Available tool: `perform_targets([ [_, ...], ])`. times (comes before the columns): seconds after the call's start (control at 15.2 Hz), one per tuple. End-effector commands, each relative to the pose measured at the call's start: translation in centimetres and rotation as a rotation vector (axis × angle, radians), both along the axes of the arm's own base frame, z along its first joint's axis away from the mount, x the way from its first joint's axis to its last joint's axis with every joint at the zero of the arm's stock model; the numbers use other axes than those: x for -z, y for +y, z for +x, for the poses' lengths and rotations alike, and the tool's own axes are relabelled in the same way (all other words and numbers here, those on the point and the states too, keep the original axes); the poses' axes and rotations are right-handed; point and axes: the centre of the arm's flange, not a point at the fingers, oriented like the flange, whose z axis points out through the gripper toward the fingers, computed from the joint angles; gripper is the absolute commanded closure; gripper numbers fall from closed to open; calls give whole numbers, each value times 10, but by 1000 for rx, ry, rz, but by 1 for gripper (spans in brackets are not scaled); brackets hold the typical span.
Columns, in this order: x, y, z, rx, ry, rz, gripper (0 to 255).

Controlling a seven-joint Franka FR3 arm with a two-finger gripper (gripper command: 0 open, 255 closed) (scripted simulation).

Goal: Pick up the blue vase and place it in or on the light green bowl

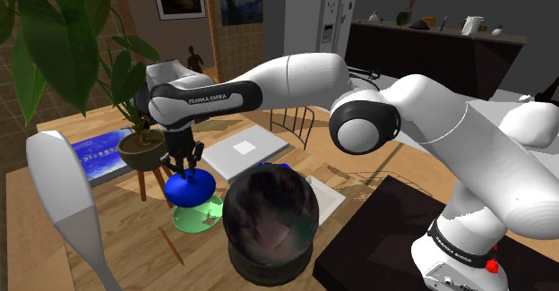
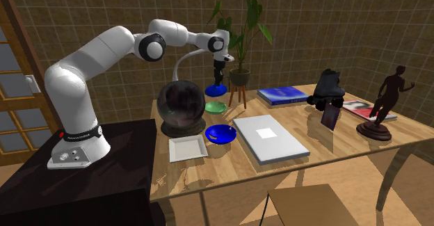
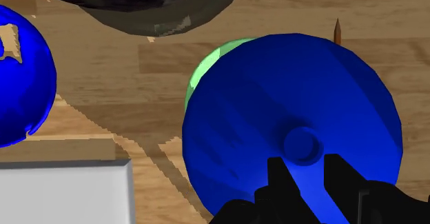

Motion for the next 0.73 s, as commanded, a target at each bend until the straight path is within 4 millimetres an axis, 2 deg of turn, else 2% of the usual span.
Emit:
perform_targets([
  [0.0, 10, 1, 0, 0, -1, 0, 255],
  [0.66, 63, 1, 0, 0, -1, 0, 255],
])
